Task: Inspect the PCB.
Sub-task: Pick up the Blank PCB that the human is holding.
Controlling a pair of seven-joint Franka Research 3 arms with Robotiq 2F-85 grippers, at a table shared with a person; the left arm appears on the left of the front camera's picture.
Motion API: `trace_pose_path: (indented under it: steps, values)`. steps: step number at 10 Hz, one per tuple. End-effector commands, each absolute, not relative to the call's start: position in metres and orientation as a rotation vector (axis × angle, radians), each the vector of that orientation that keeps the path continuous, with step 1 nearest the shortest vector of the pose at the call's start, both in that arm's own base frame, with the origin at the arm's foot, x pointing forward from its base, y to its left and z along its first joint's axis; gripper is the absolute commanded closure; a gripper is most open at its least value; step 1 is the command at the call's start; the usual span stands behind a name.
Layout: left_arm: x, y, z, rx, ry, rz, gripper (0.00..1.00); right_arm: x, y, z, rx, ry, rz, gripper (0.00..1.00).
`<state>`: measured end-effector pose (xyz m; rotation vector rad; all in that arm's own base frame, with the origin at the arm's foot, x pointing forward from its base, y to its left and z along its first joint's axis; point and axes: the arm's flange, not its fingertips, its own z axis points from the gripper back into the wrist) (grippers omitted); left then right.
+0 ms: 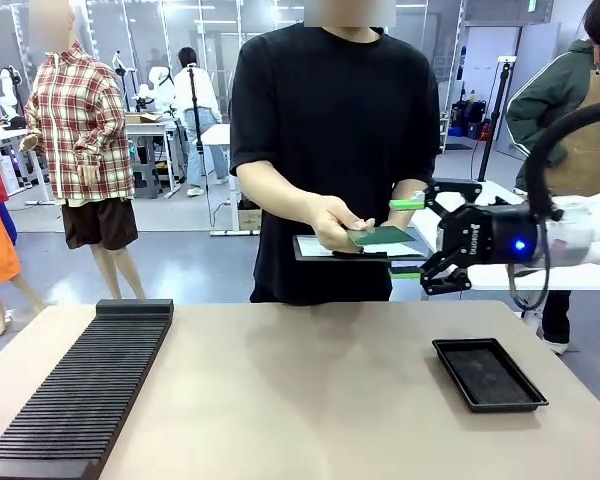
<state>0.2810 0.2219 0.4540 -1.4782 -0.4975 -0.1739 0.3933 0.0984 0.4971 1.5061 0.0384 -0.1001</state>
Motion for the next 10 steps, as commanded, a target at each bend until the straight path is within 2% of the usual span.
trace_pose_path:
  steps: [1, 2, 3, 4, 6, 8, 9, 10]
  values:
    - [0.2797, 0.2221, 0.4558, -1.460, -0.499, -0.178, 0.00, 0.4128, 0.1100, 0.5000, 1.500, 0.049, -0.100, 0.00]
    - [0.2797, 0.2221, 0.4558, -1.460, -0.499, -0.178, 0.00, 0.4147, 0.1144, 0.4983, 1.482, 0.058, -0.079, 0.00]
    - [0.2797, 0.2221, 0.4558, -1.460, -0.499, -0.178, 0.00, 0.4158, 0.1151, 0.4972, 1.485, 0.056, -0.066, 0.10]
    - [0.2797, 0.2221, 0.4558, -1.460, -0.499, -0.178, 0.00, 0.4158, 0.1148, 0.4963, 1.494, 0.043, -0.069, 0.43]
    - [0.2797, 0.2221, 0.4558, -1.460, -0.499, -0.178, 0.00, 0.4145, 0.1188, 0.4943, 1.512, 0.060, -0.058, 1.00]
    - [0.2797, 0.2221, 0.4558, -1.460, -0.499, -0.178, 0.00, 0.4134, 0.1183, 0.4909, 1.509, 0.056, -0.073, 1.00]
    - [0.2797, 0.2221, 0.4558, -1.460, -0.499, -0.178, 0.00, 0.4124, 0.1181, 0.4907, 1.517, 0.056, -0.074, 0.95]
    - [0.2797, 0.2221, 0.4558, -1.460, -0.499, -0.178, 0.00, 0.4112, 0.1195, 0.4910, 1.516, 0.056, -0.070, 1.00]
